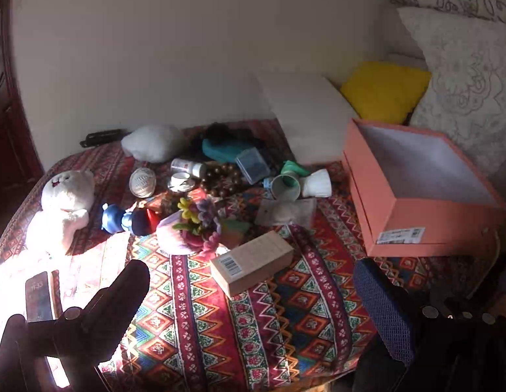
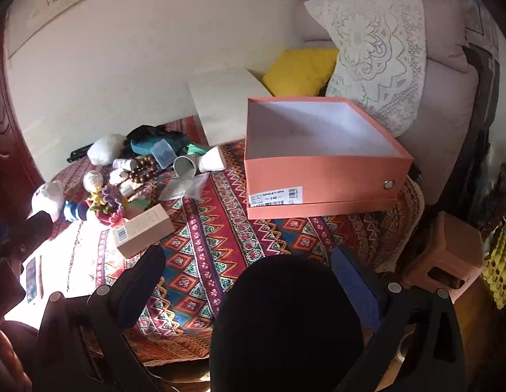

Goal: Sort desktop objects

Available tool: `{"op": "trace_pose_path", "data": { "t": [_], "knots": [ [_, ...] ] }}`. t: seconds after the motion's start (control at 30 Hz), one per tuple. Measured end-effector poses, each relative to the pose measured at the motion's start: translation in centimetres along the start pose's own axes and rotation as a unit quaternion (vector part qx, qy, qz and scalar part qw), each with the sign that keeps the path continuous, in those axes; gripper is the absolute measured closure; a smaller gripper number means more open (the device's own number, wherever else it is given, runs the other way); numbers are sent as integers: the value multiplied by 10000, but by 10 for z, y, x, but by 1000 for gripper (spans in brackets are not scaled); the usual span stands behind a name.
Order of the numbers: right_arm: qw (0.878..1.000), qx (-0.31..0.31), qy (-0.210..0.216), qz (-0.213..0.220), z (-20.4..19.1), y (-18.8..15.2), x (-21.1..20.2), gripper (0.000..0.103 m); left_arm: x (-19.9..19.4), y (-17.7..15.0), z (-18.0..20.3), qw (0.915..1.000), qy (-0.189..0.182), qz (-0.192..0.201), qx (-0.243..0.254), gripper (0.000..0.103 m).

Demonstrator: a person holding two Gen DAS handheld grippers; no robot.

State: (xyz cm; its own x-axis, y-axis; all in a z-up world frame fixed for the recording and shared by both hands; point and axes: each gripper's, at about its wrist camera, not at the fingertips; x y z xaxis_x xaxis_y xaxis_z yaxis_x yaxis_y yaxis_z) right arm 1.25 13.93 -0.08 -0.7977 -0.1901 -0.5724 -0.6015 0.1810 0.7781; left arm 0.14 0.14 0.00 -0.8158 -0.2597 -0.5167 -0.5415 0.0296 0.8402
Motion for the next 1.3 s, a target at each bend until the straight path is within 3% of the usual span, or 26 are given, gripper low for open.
{"op": "trace_pose_path", "data": {
  "t": [0.17,0.27,0.47,0.6,1.3],
  "knots": [
    [9995,-84,236,199,-17,-6,-8,0,-11,-6,8,9999,19,-9,160,0],
    [9990,-65,360,243,-3,-5,-23,0,-17,-8,12,9997,22,-38,233,0],
    [9995,-108,-137,278,16,1,-38,0,-19,-4,8,9996,-127,-157,205,0],
    [9988,-144,-370,286,2,-2,-42,0,-22,-4,7,9995,-182,-166,215,0],
    [9975,-191,-622,292,-11,-5,-46,0,-28,-3,4,9994,-246,-147,197,0]
  ]
}}
Point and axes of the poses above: each gripper's, at about its wrist camera, not at the fingertips, and x roughly the way its jaws point, z to its right, y to its top, and after that the axes turned 14 degrees about y, right-handed
